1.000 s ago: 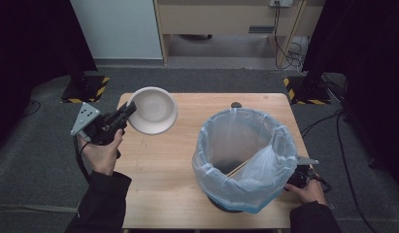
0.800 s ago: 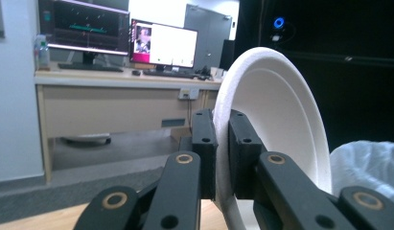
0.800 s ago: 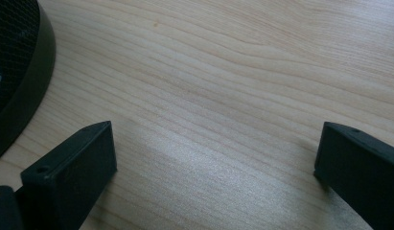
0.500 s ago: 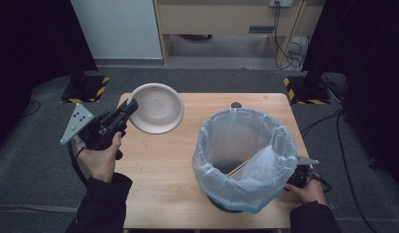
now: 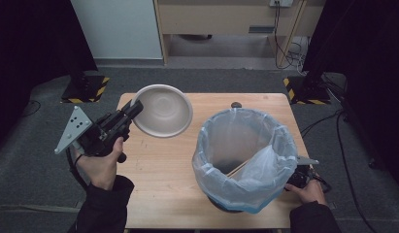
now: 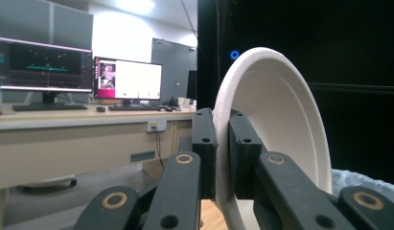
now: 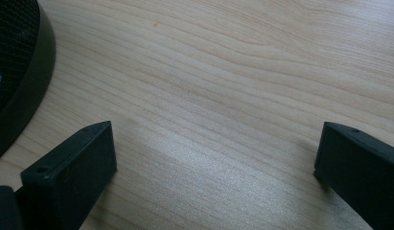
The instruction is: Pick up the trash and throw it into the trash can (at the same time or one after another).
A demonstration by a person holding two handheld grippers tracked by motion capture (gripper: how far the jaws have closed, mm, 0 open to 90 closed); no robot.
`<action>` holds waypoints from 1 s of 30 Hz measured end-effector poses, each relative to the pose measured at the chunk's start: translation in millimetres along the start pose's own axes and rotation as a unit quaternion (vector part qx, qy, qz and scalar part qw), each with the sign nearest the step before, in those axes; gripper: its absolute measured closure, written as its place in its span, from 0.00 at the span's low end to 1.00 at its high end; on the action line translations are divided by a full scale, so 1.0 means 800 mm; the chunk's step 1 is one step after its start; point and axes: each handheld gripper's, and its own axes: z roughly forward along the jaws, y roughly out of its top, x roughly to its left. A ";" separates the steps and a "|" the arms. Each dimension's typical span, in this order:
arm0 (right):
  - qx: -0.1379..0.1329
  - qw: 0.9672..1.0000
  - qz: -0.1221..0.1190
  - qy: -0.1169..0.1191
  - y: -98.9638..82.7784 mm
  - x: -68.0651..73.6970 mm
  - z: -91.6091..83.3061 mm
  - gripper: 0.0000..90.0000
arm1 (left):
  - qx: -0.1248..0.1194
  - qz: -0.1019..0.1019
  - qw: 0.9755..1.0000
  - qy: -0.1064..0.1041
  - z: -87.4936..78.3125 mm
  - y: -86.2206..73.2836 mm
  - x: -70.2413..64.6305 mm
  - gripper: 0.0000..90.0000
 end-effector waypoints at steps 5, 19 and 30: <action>0.000 1.000 0.000 0.000 0.000 0.000 0.000 0.01 | -0.014 -0.002 1.000 -0.016 0.003 0.006 -0.014 0.92; 0.000 1.000 0.000 0.000 0.000 0.000 0.000 0.01 | -0.023 -0.003 0.998 -0.060 0.035 0.012 -0.050 0.92; 0.000 1.000 0.000 0.000 0.000 0.000 0.000 0.01 | -0.001 -0.006 0.995 -0.098 0.079 -0.003 -0.086 0.92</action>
